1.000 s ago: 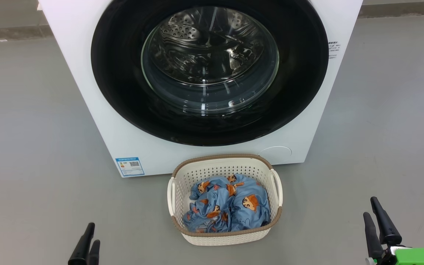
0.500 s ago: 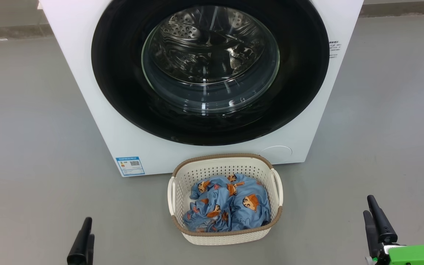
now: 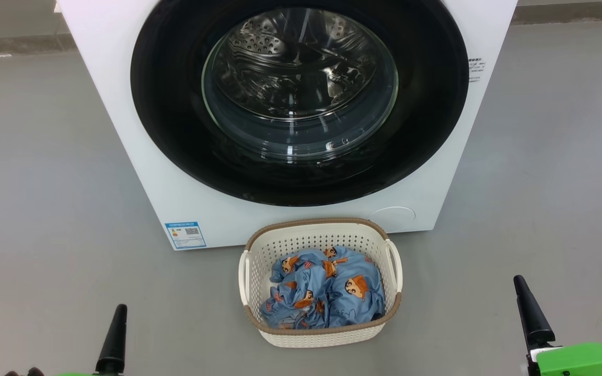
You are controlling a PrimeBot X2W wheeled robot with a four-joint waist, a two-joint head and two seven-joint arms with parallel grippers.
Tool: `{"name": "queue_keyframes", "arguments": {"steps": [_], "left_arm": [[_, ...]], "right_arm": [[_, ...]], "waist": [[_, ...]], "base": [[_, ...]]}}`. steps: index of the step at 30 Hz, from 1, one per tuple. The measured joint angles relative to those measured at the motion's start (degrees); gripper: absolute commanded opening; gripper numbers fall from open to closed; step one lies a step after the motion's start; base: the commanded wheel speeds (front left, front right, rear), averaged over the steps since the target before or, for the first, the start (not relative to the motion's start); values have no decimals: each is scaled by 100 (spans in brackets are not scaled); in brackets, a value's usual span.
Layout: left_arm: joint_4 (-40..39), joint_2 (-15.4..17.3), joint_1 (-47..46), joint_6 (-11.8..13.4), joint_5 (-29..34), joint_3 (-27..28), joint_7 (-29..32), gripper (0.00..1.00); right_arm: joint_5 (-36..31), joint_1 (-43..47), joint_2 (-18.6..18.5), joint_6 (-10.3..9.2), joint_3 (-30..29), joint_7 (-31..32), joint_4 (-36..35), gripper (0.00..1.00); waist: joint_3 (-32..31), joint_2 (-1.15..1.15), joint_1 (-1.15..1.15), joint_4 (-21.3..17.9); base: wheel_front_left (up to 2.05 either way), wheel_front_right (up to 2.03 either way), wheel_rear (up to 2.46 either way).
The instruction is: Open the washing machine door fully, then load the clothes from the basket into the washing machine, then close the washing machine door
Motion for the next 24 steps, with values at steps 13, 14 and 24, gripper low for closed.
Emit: {"name": "queue_keyframes", "arguments": {"steps": [13,14,24], "left_arm": [[-177,37,25,0,1402,-103,-222,100],[-177,36,31,0,1477,-102,-223,100],[-254,36,38,-1,2547,-105,-376,100]], "right_arm": [[-1324,-2,-69,0,198,-247,-62,100],[-1425,-2,-83,0,208,-255,-60,100],[-2248,-2,-154,0,367,-403,-23,100]], "waist": [[-8,0,0,9],[-8,0,0,9],[-17,0,0,7]], "base": [[0,0,0],[0,0,0],[0,0,0]]}}
